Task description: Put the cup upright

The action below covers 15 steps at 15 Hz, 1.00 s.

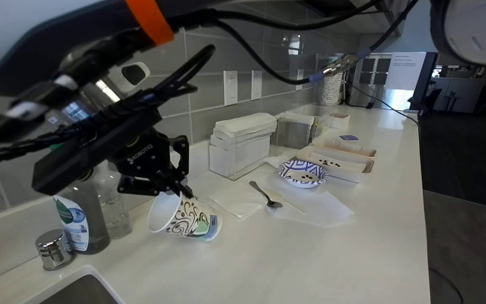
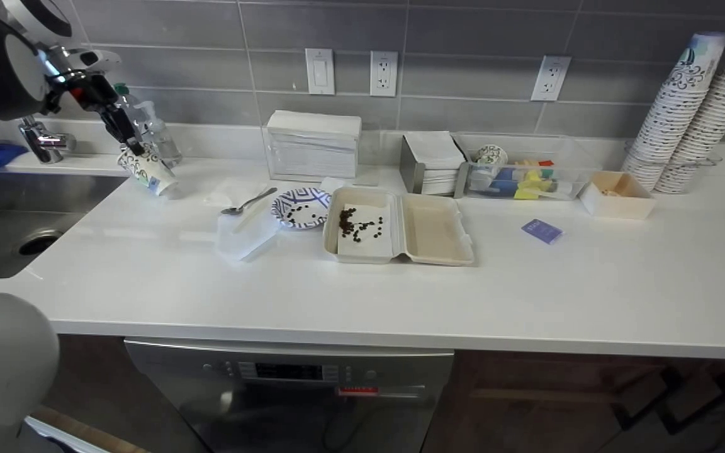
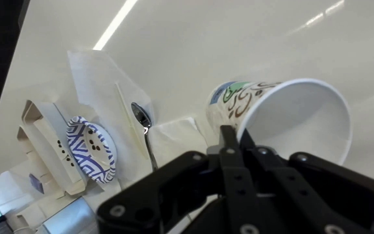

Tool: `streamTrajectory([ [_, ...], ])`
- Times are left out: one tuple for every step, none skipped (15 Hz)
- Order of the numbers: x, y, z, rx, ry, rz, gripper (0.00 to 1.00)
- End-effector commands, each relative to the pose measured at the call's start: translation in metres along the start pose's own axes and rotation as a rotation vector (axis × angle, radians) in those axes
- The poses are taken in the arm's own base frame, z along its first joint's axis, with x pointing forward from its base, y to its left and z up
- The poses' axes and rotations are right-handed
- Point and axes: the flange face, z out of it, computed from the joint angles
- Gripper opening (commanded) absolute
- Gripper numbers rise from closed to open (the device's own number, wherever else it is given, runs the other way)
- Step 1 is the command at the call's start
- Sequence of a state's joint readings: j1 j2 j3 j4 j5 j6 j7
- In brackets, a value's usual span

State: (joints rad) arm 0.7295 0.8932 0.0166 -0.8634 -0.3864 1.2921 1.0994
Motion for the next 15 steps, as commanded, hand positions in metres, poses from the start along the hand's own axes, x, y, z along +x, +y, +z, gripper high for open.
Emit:
streamTrajectory([
  [0.008,0.027,-0.009,-0.013,-0.028,0.028,0.01],
  [0.013,0.034,-0.012,0.005,-0.047,0.029,0.01],
  [0.021,0.042,-0.015,0.032,-0.068,0.042,0.01],
  [0.029,0.052,-0.017,0.060,-0.096,0.056,0.01],
  [0.035,0.061,-0.019,0.082,-0.123,0.057,0.01],
  [0.042,0.071,-0.019,0.105,-0.150,0.071,0.01],
  [0.052,0.078,-0.016,0.135,-0.185,0.086,0.01],
  [0.058,0.085,-0.015,0.167,-0.208,0.084,0.01],
  [0.066,0.091,-0.011,0.201,-0.230,0.095,0.01],
  [0.074,0.097,-0.007,0.230,-0.247,0.119,0.01],
  [0.080,0.101,-0.002,0.253,-0.260,0.157,0.01],
  [0.086,0.104,0.001,0.285,-0.260,0.194,0.01],
  [0.088,0.105,0.002,0.319,-0.252,0.234,0.01],
  [0.089,0.105,0.006,0.341,-0.239,0.254,0.01],
  [0.087,0.105,0.009,0.365,-0.223,0.258,0.01],
])
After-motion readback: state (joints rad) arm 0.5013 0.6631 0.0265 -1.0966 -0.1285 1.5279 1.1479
